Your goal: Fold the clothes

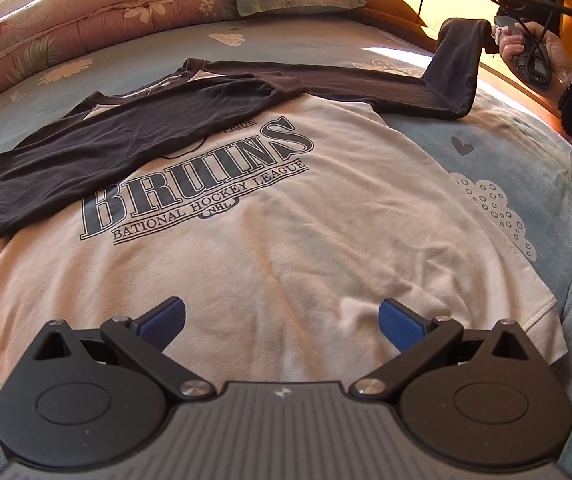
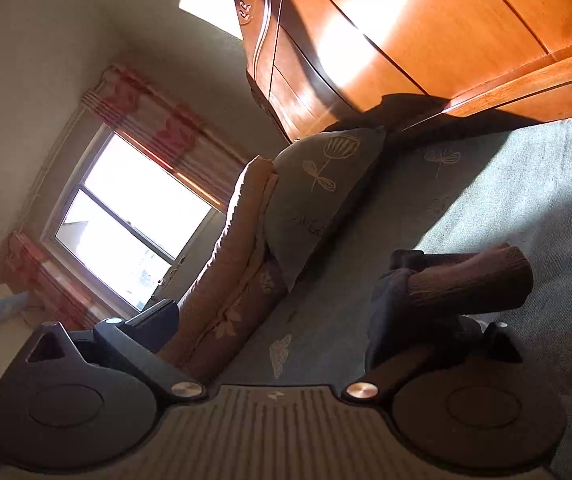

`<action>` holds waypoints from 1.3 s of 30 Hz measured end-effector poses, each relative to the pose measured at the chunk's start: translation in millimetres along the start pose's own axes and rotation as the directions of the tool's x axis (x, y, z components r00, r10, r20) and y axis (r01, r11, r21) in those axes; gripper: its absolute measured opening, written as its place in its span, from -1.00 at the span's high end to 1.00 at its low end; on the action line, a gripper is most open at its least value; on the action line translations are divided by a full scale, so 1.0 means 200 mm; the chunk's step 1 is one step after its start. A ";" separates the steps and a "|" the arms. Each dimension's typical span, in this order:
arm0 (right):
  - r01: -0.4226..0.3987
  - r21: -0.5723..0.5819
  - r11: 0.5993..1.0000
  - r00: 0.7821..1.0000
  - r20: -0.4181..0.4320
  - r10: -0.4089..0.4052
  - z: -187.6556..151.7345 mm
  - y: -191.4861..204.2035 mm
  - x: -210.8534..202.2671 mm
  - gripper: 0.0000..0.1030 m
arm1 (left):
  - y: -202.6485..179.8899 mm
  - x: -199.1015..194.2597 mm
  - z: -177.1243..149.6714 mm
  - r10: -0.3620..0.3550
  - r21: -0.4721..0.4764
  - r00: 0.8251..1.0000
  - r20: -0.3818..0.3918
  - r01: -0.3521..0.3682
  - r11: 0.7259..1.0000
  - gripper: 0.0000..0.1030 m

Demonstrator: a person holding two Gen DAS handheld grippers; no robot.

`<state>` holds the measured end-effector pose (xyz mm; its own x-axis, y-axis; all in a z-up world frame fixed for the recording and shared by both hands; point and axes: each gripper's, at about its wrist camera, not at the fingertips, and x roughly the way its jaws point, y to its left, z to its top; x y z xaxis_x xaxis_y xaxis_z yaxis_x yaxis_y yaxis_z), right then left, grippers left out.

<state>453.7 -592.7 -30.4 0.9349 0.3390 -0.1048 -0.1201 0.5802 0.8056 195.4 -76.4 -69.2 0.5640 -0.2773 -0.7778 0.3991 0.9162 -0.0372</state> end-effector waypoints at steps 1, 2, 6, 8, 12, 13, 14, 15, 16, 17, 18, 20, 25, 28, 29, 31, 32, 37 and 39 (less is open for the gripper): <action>-0.007 -0.006 1.000 1.000 -0.010 0.007 -0.02 0.04 0.02 -1.00 | 0.01 -0.01 -0.01 -0.002 0.003 1.000 -0.001 0.002 1.000 -0.99; -0.014 -0.013 1.000 1.000 -0.019 0.014 -0.03 0.08 0.04 -1.00 | 0.03 -0.02 -0.02 -0.005 0.005 1.000 -0.003 0.005 1.000 -0.98; -0.041 -0.032 0.999 0.998 -0.056 0.039 -0.10 0.22 0.11 -1.00 | 0.07 -0.07 -0.07 -0.020 0.015 1.000 -0.008 0.020 1.000 -0.98; -0.053 -0.037 0.998 0.996 -0.072 0.050 -0.14 0.29 0.15 -1.00 | 0.10 -0.08 -0.09 -0.017 0.014 1.000 -0.007 0.018 1.000 -0.99; -0.073 -0.041 0.996 0.993 -0.100 0.068 -0.22 0.41 0.21 -1.00 | 0.15 -0.12 -0.13 -0.029 0.000 1.000 -0.002 0.029 1.000 -0.99; -0.077 -0.043 0.996 0.992 -0.107 0.072 -0.23 0.44 0.22 -1.00 | 0.16 -0.13 -0.14 -0.034 -0.003 0.999 -0.001 0.034 0.999 -0.99; -0.081 -0.045 0.996 0.991 -0.114 0.076 -0.25 0.46 0.23 -1.00 | 0.17 -0.13 -0.15 -0.038 -0.005 0.999 0.001 0.038 0.999 -0.99; -0.084 -0.048 0.995 0.989 -0.122 0.078 -0.27 0.49 0.25 -1.00 | 0.18 -0.14 -0.16 -0.043 -0.007 0.999 0.001 0.043 0.999 -0.99; -0.087 -0.051 0.995 0.988 -0.131 0.080 -0.29 0.52 0.27 -1.00 | 0.18 -0.15 -0.17 -0.049 -0.007 0.999 0.000 0.049 0.999 -0.99; -0.090 -0.054 0.994 0.987 -0.140 0.082 -0.31 0.55 0.28 -1.00 | 0.19 -0.15 -0.17 -0.054 -0.005 0.999 -0.001 0.054 0.999 -0.98; -0.094 -0.057 0.994 0.985 -0.148 0.084 -0.33 0.58 0.30 -1.00 | 0.19 -0.15 -0.18 -0.057 -0.002 0.998 -0.002 0.057 0.998 -0.98; -0.103 -0.063 0.993 0.982 -0.163 0.092 -0.37 0.63 0.32 -1.00 | 0.20 -0.15 -0.20 -0.064 0.004 0.998 -0.005 0.064 0.998 -0.98; -0.124 -0.067 0.990 0.974 -0.196 0.109 -0.44 0.75 0.39 -1.00 | 0.21 -0.16 -0.23 -0.076 -0.001 0.997 -0.003 0.076 0.997 -0.98; -0.139 -0.070 0.988 0.969 -0.215 0.121 -0.49 0.82 0.43 -1.00 | 0.23 -0.16 -0.24 -0.083 -0.014 0.997 0.002 0.083 0.996 -0.99; -0.145 -0.075 0.987 0.967 -0.222 0.125 -0.50 0.84 0.44 -1.00 | 0.23 -0.16 -0.24 -0.084 -0.015 0.996 0.003 0.084 0.996 -0.99; -0.157 -0.084 0.984 0.962 -0.237 0.134 -0.53 0.90 0.47 -1.00 | 0.24 -0.16 -0.24 -0.085 -0.016 0.996 0.006 0.086 0.996 -0.99; -0.164 -0.088 0.982 0.960 -0.244 0.139 -0.55 0.92 0.48 -1.00 | 0.24 -0.16 -0.24 -0.086 -0.017 0.996 0.006 0.086 0.996 -0.99; -0.198 -0.099 0.975 0.946 -0.281 0.163 -0.65 1.03 0.54 -1.00 | 0.24 -0.15 -0.26 -0.092 -0.021 0.996 -0.001 0.092 0.996 -0.99; -0.207 -0.099 0.973 0.940 -0.296 0.170 -0.70 1.06 0.56 -1.00 | 0.23 -0.15 -0.27 -0.094 -0.020 0.996 -0.005 0.094 0.995 -0.99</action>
<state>486.3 -328.3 47.2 0.7598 0.6361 -0.1342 -0.3434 0.5680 0.7480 159.1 -9.8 -81.4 0.5206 -0.3608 -0.7738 0.4355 0.8918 -0.1228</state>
